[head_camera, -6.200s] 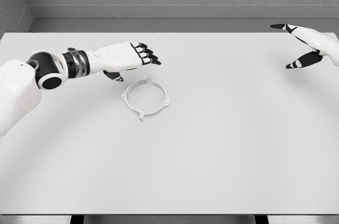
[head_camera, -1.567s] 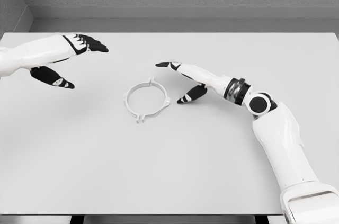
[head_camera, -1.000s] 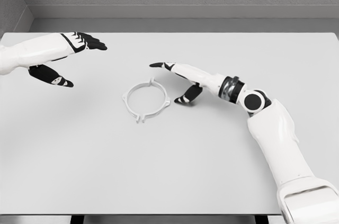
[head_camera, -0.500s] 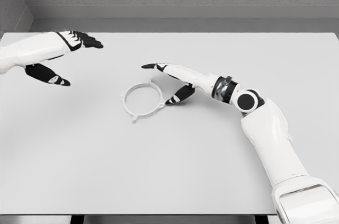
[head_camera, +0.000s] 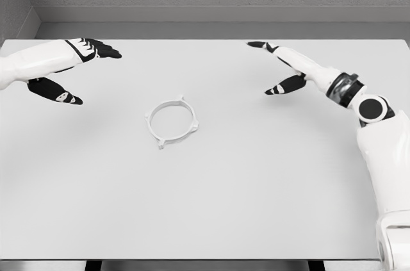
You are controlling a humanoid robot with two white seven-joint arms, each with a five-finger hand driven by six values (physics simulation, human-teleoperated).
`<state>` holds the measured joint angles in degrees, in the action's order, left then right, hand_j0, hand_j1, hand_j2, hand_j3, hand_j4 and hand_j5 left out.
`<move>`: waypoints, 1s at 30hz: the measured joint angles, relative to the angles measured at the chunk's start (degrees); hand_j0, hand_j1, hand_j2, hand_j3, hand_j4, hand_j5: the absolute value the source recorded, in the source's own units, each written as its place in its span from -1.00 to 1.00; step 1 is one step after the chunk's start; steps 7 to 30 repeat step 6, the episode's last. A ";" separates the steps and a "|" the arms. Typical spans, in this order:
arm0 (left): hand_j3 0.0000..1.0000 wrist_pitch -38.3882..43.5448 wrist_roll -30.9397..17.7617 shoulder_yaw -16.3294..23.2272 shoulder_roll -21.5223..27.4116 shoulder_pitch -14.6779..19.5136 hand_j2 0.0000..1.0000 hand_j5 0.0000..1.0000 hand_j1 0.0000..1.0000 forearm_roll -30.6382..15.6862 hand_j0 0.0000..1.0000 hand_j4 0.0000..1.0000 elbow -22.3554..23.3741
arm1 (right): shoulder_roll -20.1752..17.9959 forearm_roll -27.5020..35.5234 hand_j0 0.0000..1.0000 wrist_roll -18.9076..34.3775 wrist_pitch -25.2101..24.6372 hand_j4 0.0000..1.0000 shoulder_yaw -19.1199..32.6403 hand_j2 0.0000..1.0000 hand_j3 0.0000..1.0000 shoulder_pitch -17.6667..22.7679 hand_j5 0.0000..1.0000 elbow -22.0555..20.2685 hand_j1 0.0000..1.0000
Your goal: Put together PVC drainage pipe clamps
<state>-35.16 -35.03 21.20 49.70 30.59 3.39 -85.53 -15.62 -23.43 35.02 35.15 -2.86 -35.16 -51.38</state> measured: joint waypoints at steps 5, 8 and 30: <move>1.00 0.00 0.00 -0.12 -0.07 -0.26 1.00 1.00 1.00 0.00 1.00 1.00 0.00 | -8.60 5.09 1.00 0.00 -0.03 1.00 3.18 1.00 1.00 2.46 1.00 0.01 1.00; 1.00 0.00 0.00 -0.15 -0.08 -0.26 1.00 1.00 1.00 0.00 1.00 1.00 0.01 | -9.47 5.57 1.00 -0.01 -0.03 1.00 3.38 1.00 1.00 2.46 1.00 0.03 1.00; 1.00 0.00 0.00 -0.15 -0.08 -0.26 1.00 1.00 1.00 0.00 1.00 1.00 0.01 | -9.47 5.57 1.00 -0.01 -0.03 1.00 3.38 1.00 1.00 2.46 1.00 0.03 1.00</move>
